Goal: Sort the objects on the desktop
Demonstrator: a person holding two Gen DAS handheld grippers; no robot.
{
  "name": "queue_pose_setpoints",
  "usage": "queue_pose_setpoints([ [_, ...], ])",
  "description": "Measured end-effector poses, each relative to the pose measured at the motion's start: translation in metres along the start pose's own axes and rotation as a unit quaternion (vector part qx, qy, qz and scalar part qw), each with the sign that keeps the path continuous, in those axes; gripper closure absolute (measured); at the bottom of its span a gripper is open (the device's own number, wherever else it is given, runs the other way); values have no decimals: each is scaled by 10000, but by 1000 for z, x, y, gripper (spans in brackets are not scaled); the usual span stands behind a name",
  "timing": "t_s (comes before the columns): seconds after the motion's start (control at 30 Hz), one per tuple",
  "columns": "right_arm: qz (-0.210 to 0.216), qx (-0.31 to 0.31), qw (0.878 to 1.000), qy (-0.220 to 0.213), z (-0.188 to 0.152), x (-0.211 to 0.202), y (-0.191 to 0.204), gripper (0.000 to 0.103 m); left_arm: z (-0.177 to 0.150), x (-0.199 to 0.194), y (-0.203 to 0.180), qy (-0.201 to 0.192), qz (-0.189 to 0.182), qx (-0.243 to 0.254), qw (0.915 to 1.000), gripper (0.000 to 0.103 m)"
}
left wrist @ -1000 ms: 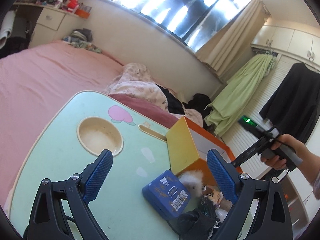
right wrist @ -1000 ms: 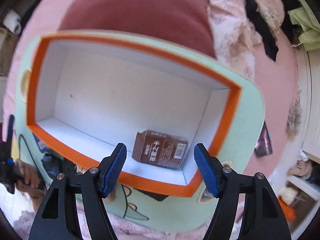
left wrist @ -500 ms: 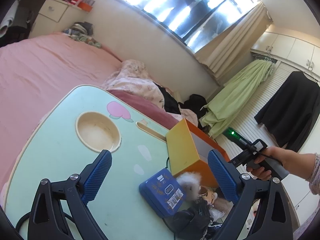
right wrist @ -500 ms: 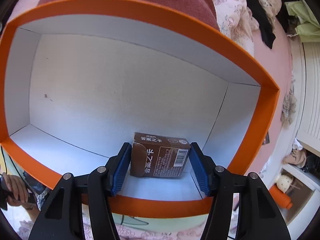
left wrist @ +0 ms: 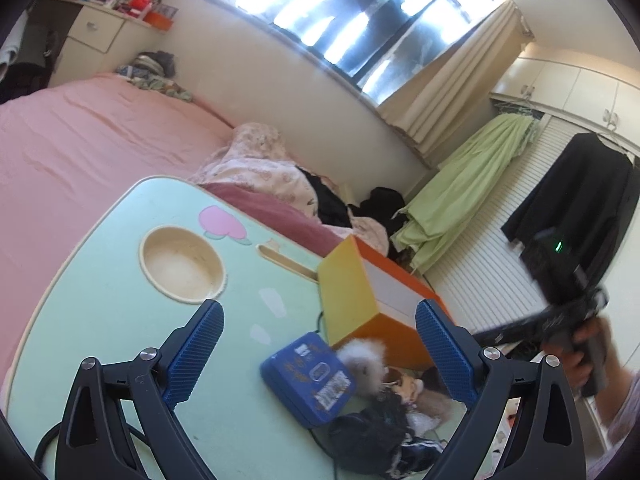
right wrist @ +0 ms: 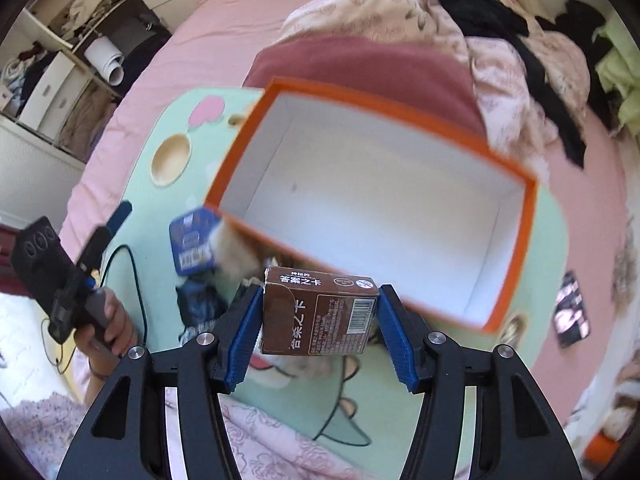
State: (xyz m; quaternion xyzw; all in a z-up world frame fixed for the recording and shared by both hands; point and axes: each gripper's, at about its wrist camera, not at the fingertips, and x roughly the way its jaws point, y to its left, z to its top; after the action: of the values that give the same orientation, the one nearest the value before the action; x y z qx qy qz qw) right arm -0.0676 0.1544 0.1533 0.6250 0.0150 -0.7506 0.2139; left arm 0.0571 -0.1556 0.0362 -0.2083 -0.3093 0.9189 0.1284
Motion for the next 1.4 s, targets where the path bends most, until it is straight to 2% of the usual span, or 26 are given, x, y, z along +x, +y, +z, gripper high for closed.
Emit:
queue_pose_setpoints([
  [0.13,64,643,9974,-314,-11,23,-2,43,-1,-9,-16,-44,-76,207,9997,6],
  [0.2,206,820,9911,-1027,-23,18,-9,42,-3,-15,-26,-50,-83,333,9994,6],
  [0.27,-13,907,9777,-1893,-38,8,-5,38,-7,-20,-36,1,-57,493,9988,6],
  [0.3,-82,950,9702,-2230,-50,4,-2,27,-10,-22,-42,48,-54,597,9982,6],
  [0.33,-157,996,9650,-2421,-61,1,0,21,-13,-25,-47,91,-52,696,9975,6],
  [0.4,-122,1027,9592,-2632,-78,3,6,21,-21,-31,-59,175,37,916,9956,6],
  [0.47,-143,1049,9531,-2836,-97,7,12,21,-30,-32,-70,353,284,1129,9926,6],
  [0.53,-381,970,9511,-2909,-115,12,17,21,-41,-31,-78,646,528,1279,9883,6],
  [0.63,-792,599,9512,-2921,-139,19,26,21,-62,-25,-88,1219,970,1614,9745,6],
  [0.73,-1204,367,9484,-2910,-151,26,32,21,-89,-22,-97,1636,1520,2091,9520,6],
  [0.83,-1117,382,9516,-2838,-157,34,23,21,-105,-15,-100,1896,1928,2351,9336,6],
  [0.9,-1158,417,9566,-2642,-157,43,18,21,-111,3,-95,2304,2260,2368,9164,6],
  [0.93,-1204,445,9622,-2402,-154,55,13,21,-115,12,-91,2508,2396,2364,9076,0],
  [0.97,-1231,472,9677,-2149,-153,64,11,21,-118,18,-89,2543,2450,2398,9043,0],
  [1.0,-1320,416,9681,-2087,-152,75,7,3,-118,20,-89,2497,2408,2401,9067,0],
  [1.03,-1257,403,9690,-2087,-151,82,2,0,-118,21,-89,2459,2397,2422,9074,0],
  [1.4,-1132,77,9634,-2428,-148,110,-20,0,-117,24,-90,2194,2298,2517,9142,0],
])
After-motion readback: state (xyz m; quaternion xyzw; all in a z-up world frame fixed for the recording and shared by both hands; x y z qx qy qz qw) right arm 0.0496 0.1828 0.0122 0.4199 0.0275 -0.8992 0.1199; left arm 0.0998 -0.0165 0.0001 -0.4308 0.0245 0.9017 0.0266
